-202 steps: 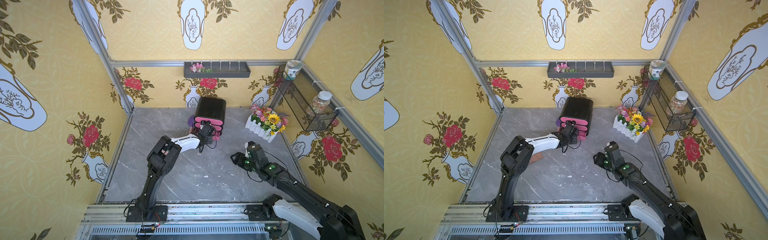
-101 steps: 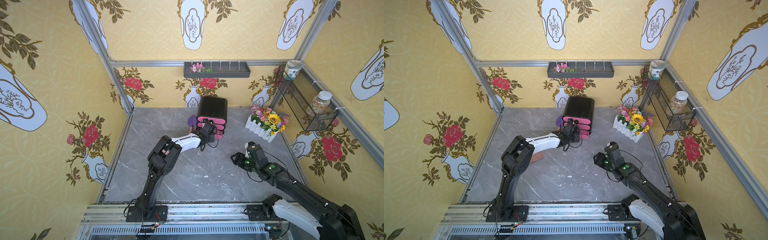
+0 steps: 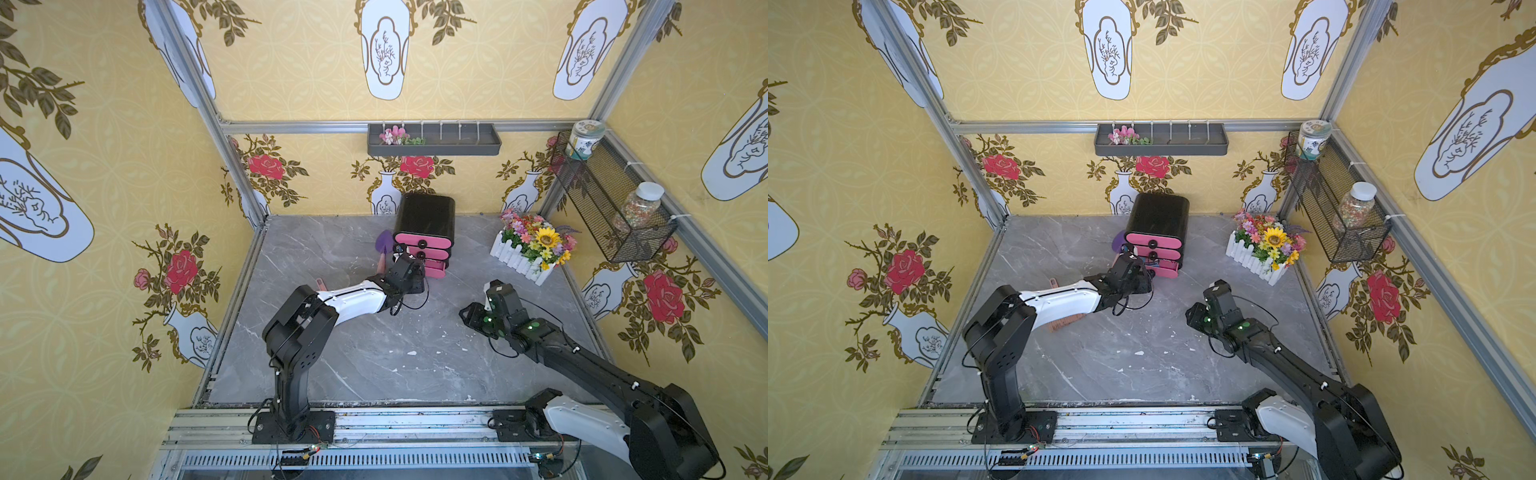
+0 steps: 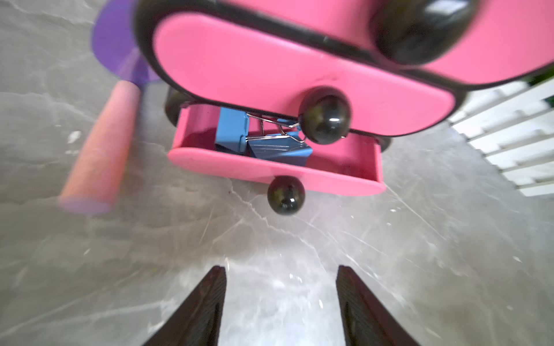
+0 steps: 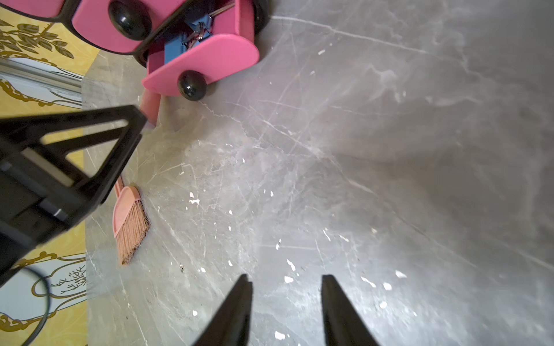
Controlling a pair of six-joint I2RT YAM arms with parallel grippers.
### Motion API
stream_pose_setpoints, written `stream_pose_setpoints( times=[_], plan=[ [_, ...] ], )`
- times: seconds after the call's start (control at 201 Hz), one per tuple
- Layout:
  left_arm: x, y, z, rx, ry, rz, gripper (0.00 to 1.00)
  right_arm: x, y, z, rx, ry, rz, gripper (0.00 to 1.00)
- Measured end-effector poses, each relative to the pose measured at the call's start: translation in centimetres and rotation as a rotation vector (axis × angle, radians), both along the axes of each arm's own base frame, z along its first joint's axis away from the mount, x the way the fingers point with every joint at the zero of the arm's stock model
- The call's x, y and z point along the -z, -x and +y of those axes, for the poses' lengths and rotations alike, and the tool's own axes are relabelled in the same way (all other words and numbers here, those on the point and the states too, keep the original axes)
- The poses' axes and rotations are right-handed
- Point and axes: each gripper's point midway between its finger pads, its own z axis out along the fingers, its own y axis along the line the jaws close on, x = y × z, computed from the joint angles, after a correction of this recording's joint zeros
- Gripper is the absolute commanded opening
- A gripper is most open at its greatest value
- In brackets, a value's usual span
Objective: Put the binder clips in the drawer according to color
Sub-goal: Close the drawer in the storage box.
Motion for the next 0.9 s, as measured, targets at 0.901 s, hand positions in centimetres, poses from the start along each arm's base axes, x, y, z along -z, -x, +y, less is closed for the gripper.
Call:
stream_pose_setpoints(
  times=[0.901],
  plan=[
    [-7.3, 13.3, 16.7, -0.254, 0.148, -0.027, 0.7, 5.3, -14.2, 6.2, 0.283, -0.591, -0.271, 0.0]
  ],
)
